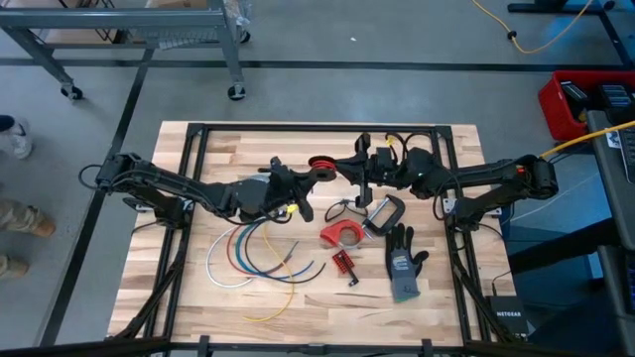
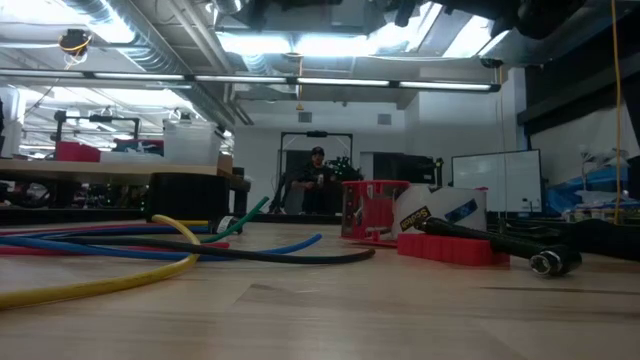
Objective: Coil cords
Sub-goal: Coil the red wire onto the spool
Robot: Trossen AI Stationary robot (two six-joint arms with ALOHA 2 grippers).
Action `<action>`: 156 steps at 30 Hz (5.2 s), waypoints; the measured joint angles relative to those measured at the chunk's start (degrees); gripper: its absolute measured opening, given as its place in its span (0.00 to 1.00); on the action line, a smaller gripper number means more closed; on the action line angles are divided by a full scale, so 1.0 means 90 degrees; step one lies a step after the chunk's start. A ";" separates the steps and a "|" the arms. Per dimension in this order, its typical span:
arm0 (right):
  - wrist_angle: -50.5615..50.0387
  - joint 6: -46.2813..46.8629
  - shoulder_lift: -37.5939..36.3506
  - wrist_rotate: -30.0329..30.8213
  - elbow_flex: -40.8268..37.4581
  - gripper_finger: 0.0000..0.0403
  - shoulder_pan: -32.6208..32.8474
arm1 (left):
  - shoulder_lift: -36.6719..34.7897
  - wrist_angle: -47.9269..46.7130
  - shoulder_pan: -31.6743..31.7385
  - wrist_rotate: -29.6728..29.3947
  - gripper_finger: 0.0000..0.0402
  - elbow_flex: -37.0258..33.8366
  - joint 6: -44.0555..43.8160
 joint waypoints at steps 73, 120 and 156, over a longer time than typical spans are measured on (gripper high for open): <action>0.1627 0.0272 0.0272 -0.1800 0.0857 0.00 0.0010 | 0.0449 0.4249 0.0964 0.4501 0.20 -0.0002 0.3519; 0.1856 -0.0128 0.0592 -0.0613 0.0850 0.32 -0.0002 | 0.0388 0.4499 0.0918 0.3840 0.00 0.0000 0.3397; -0.7738 -0.0589 -0.4111 0.2984 0.0838 0.33 0.0000 | -0.4623 -0.4178 0.1269 0.0848 0.00 -0.0811 0.0255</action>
